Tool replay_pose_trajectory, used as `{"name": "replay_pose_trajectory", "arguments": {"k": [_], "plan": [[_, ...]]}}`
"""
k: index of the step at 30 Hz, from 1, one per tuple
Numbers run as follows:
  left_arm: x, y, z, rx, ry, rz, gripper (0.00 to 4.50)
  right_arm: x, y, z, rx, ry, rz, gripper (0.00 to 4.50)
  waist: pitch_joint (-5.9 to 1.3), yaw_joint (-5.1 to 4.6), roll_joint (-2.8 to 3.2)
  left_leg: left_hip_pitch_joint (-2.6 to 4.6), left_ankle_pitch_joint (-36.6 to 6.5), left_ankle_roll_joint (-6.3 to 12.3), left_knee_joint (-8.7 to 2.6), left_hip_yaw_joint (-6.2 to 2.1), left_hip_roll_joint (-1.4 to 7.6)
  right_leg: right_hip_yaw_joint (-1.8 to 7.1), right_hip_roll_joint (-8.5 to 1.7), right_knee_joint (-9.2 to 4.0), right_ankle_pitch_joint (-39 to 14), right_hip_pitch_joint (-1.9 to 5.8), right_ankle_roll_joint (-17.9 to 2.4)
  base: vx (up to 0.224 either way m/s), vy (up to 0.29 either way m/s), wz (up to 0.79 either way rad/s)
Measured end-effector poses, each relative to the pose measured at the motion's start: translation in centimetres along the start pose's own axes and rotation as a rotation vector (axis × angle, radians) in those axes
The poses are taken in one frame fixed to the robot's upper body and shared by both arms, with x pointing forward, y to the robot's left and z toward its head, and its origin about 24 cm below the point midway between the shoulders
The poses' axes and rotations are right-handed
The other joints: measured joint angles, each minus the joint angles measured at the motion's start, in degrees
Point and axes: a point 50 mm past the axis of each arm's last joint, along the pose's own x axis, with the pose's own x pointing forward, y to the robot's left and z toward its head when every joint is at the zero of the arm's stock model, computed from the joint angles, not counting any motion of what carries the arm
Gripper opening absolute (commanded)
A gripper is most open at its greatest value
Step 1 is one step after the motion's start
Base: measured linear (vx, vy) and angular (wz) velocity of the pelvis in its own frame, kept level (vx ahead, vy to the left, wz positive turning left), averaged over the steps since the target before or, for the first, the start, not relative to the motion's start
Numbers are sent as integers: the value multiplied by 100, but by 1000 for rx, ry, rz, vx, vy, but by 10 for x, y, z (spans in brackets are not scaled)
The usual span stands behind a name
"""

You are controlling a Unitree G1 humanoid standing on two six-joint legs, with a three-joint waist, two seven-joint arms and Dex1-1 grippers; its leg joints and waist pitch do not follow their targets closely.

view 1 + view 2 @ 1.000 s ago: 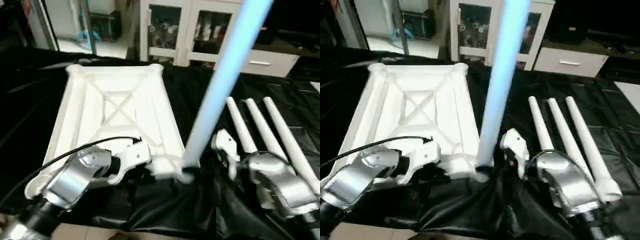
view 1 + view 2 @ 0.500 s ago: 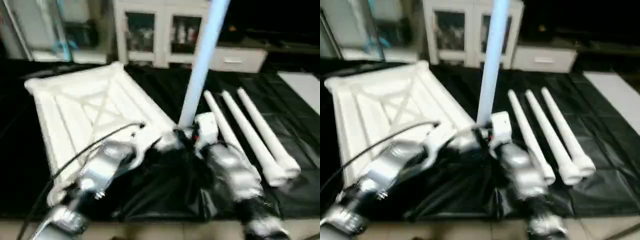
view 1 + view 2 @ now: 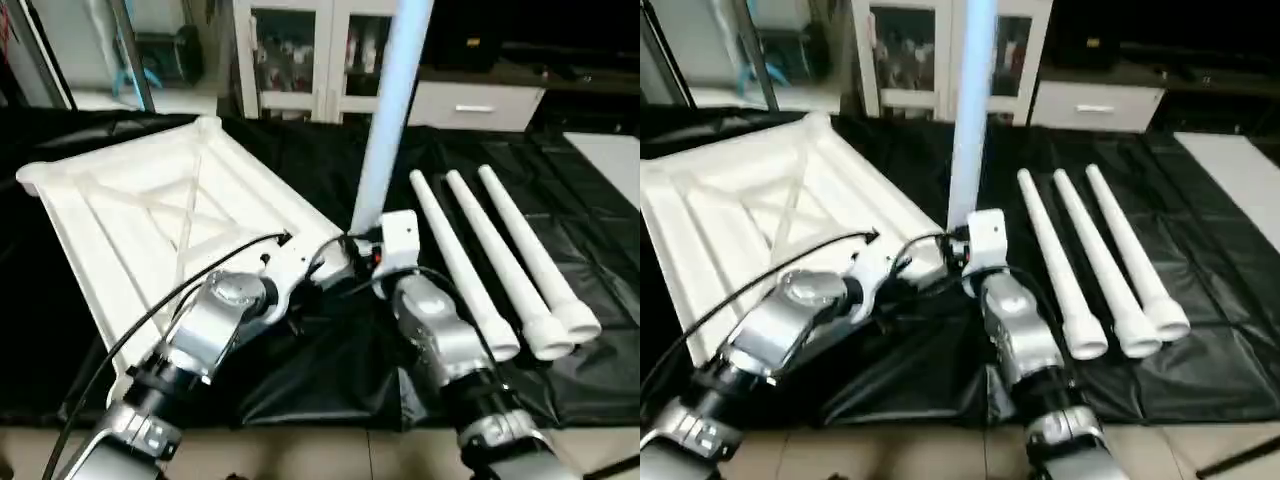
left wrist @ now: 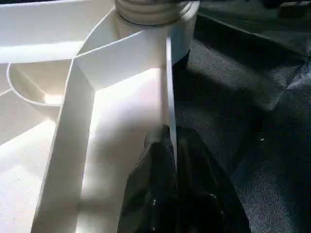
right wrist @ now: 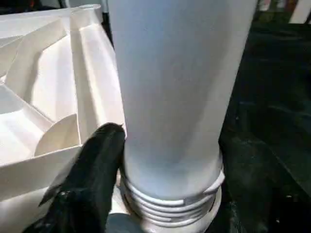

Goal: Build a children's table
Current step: Rotate leg to tighten

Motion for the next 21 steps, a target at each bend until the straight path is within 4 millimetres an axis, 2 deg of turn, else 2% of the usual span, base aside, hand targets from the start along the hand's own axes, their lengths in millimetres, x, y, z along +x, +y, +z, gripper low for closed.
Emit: {"name": "replay_pose_trajectory", "arguments": {"k": [2, 7, 9, 13, 15, 21], "plan": [[-2, -1, 0, 11, -4, -15, 0, -3, -2, -1, 5, 4, 24, 357, 1, 13, 3, -2, 41, 14, -28, 9, 0, -1, 1, -21, -3, -2, 5, 0, 0, 0], [-19, -5, -9, 77, -8, -125, 0, -25, -18, 2, -82, 55, 235, 395, 3, 132, 6, -14, 28, 41, -54, 27, -1, -1, -1, -77, -3, -1, 5, 0, 0, 0], [-28, -9, -15, 110, -3, -198, 0, -42, -27, 4, -175, 88, 379, 405, 6, 182, 11, -8, 19, 54, -57, 32, -3, 0, -4, -100, -3, 14, 5, 0, 0, 0], [-37, -17, -21, 145, 15, -306, 0, -66, -36, 4, -246, 154, 570, 410, 11, 226, 23, 11, 17, 62, -58, 67, -5, 9, -23, -103, -1, 29, 4, 0, 0, 0], [-41, -21, -23, 163, 17, -352, 0, -75, -40, 5, -257, 183, 644, 410, 11, 227, 22, 17, 17, 63, -58, 72, -4, 13, -22, -103, 0, 33, 3, 0, 0, 0], [-42, -24, -24, 178, 27, -398, 0, -81, -43, 6, -254, 212, 729, 410, 11, 220, 23, 51, 19, 62, -63, 115, 12, 27, -23, -90, 7, 40, 3, 0, 0, 0]]}}
